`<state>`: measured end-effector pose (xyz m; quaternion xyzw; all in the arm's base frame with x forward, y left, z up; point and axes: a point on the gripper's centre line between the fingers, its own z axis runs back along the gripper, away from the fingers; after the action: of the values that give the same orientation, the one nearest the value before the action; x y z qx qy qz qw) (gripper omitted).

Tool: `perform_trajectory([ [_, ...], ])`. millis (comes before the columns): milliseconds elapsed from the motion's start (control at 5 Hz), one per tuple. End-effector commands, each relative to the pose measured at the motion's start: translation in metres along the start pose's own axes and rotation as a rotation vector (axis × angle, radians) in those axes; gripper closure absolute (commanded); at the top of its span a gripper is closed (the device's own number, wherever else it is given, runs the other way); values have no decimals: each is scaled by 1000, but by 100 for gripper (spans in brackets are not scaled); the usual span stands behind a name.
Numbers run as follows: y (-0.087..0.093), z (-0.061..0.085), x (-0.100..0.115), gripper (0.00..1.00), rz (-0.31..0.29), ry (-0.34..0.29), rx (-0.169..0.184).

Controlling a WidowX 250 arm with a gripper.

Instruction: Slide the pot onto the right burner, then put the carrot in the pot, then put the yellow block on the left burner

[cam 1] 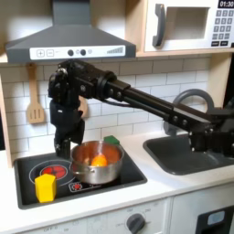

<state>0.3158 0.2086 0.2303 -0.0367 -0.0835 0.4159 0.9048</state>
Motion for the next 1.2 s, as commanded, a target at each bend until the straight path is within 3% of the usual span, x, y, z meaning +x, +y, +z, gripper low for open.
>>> perform_trajectory([
  [0, -8, 0, -16, 0, -28, 12, -14],
  [1000, -36, -3, -63, 0, -155, 42, -42],
])
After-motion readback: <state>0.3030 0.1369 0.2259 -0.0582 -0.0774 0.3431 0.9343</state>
